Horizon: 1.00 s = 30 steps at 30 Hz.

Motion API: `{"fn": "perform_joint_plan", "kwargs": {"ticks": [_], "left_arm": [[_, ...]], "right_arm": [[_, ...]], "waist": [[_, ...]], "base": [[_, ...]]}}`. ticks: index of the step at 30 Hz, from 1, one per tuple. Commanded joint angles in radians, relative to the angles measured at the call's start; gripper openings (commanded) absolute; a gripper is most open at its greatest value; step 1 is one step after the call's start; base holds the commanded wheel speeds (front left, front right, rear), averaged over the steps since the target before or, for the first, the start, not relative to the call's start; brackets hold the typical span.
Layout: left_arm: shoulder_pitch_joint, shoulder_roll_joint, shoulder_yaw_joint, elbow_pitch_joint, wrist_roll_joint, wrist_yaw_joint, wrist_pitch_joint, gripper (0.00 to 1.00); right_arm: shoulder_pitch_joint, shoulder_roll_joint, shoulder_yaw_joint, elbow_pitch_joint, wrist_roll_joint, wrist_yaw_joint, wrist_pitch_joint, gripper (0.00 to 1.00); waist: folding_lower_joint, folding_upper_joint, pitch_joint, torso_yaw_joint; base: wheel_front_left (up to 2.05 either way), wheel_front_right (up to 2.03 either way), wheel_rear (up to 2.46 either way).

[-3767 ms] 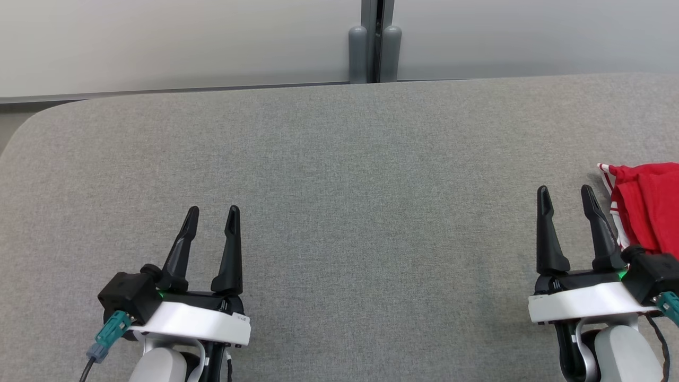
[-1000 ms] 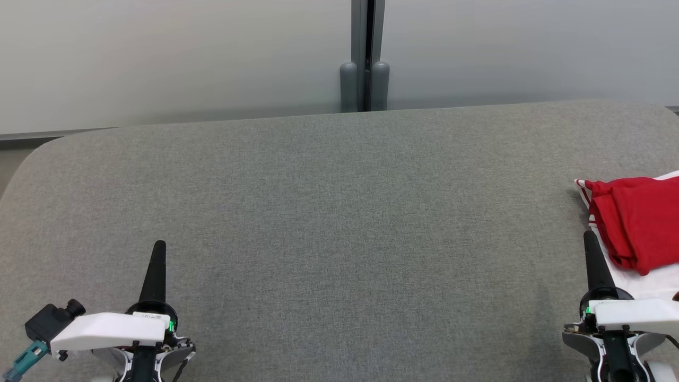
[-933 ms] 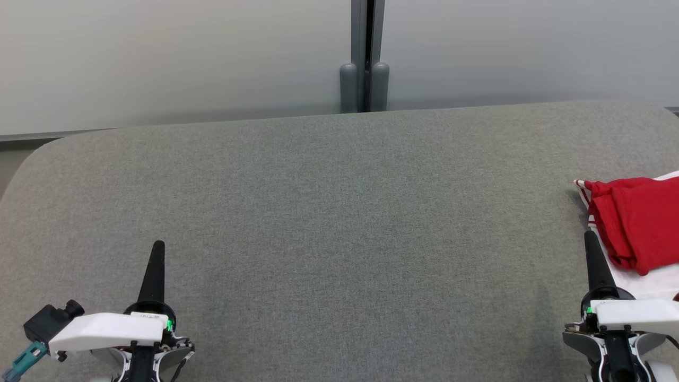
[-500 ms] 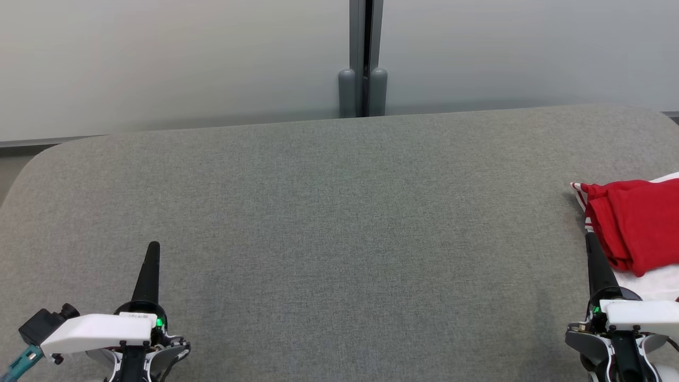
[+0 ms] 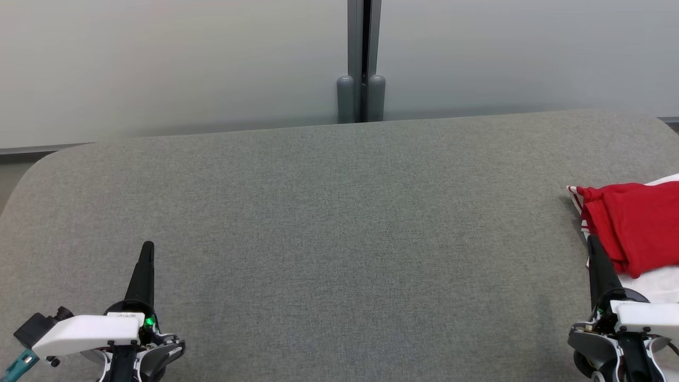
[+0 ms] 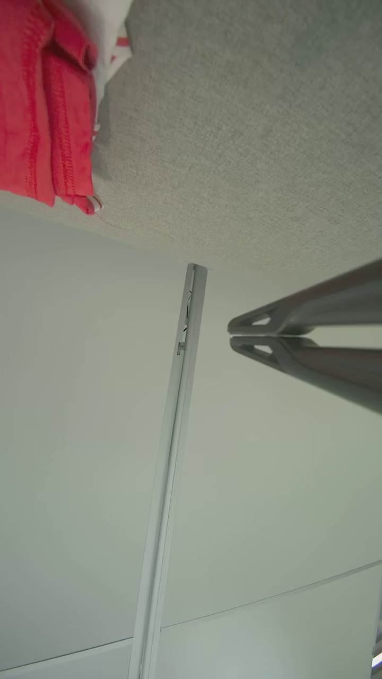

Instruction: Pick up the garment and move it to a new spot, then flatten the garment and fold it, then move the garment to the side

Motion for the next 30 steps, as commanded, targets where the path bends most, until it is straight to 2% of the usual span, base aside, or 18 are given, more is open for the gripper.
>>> {"fn": "perform_joint_plan", "kwargs": {"ticks": [1, 24, 30], "left_arm": [[-0.016, 0.003, 0.008, -0.001, -0.019, -0.006, 0.005, 0.00], [-0.017, 0.000, 0.041, 0.009, -0.141, -0.013, 0.050, 0.00], [-0.017, -0.002, 0.043, 0.009, -0.136, -0.012, 0.051, 0.00]], "right_arm": [[0.008, -0.007, -0.003, -0.004, 0.022, 0.000, 0.006, 0.00], [0.015, -0.004, -0.023, -0.001, 0.169, 0.000, 0.048, 0.00], [0.015, -0.003, -0.023, -0.001, 0.163, 0.000, 0.049, 0.00]], "waist": [[0.0000, 0.0000, -0.002, 0.000], [0.0000, 0.0000, -0.026, -0.006], [0.0000, 0.0000, -0.027, -0.006]], "base": [[0.00, 0.00, 0.00], [0.00, 0.00, 0.00], [0.00, 0.00, 0.00]]}}
